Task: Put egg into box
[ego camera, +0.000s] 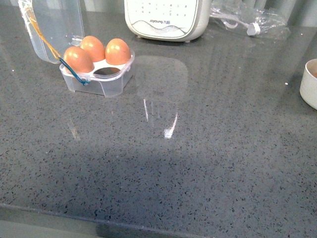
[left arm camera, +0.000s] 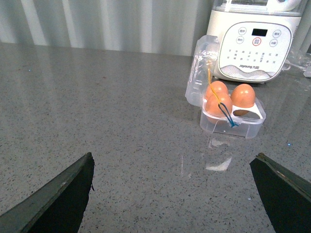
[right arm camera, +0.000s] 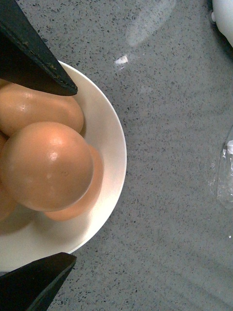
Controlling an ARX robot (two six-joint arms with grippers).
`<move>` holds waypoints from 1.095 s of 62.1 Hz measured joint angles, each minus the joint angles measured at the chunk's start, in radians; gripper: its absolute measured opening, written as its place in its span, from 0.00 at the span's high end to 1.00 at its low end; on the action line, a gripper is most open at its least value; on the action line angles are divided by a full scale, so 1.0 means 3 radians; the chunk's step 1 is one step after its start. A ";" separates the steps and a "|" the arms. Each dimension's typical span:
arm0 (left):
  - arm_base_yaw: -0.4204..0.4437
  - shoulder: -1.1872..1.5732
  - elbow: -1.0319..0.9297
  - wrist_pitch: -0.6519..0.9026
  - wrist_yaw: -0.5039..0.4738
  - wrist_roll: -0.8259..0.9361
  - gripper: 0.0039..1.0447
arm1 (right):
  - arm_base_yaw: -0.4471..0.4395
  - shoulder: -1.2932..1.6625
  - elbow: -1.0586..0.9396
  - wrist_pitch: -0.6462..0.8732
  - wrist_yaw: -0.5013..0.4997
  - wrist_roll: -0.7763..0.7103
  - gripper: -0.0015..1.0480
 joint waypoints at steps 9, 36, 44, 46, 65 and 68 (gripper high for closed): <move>0.0000 -0.0001 0.0000 0.0000 0.0000 0.0000 0.06 | -0.0011 0.0005 -0.0003 0.0023 -0.0001 -0.0011 0.22; 0.0000 -0.0001 0.0000 0.0000 0.0000 0.0000 0.06 | -0.0013 -0.0037 -0.0024 -0.0003 -0.0070 -0.0058 0.58; 0.0000 -0.0001 0.0000 0.0000 0.0001 0.0001 0.06 | 0.0024 -0.0159 -0.0034 -0.0070 -0.0070 -0.0060 0.58; 0.0000 -0.0001 0.0000 0.0000 0.0000 0.0000 0.06 | 0.0045 -0.0211 -0.0034 -0.0089 -0.0071 -0.0060 0.58; 0.0000 0.0000 0.0000 0.0000 0.0001 0.0001 0.06 | 0.0525 -0.0593 0.0106 -0.0066 -0.0206 0.0098 0.58; 0.0000 -0.0001 0.0000 0.0000 0.0000 0.0001 0.06 | 0.0671 -0.0587 0.0159 -0.0013 -0.0312 0.0148 0.58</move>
